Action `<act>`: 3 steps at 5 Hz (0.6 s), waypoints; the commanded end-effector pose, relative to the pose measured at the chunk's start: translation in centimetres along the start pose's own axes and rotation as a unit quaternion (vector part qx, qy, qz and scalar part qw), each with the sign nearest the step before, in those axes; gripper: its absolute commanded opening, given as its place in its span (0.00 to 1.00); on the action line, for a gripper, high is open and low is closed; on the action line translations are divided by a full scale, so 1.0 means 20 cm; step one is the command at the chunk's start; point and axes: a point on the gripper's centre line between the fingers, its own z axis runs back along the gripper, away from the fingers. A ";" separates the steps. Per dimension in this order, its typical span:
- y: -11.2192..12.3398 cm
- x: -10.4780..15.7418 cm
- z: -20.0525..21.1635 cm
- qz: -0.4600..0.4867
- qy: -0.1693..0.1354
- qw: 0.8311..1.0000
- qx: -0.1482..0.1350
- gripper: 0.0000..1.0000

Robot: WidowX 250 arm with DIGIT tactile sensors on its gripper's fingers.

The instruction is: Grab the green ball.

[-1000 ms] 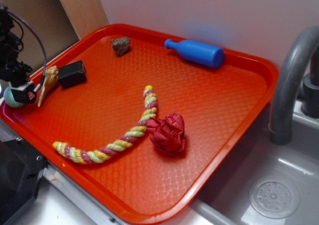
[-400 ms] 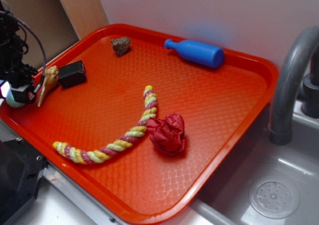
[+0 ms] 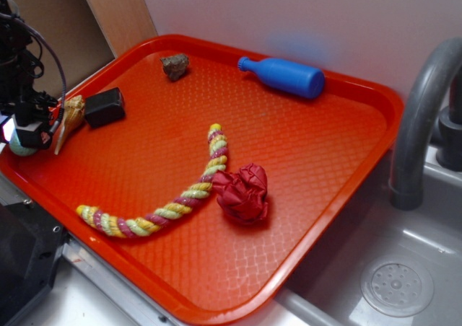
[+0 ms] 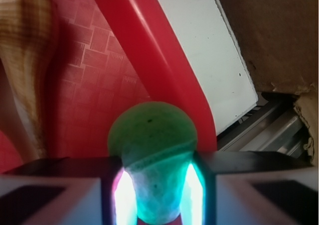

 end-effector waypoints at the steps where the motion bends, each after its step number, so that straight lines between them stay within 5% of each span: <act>1: -0.13 -0.18 0.37 -0.087 -0.084 0.989 -0.084 0.00; 2: -0.25 -0.24 0.70 -0.112 -0.101 0.969 -0.197 0.00; 3: -0.40 -0.35 1.01 -0.139 -0.107 0.959 -0.223 0.00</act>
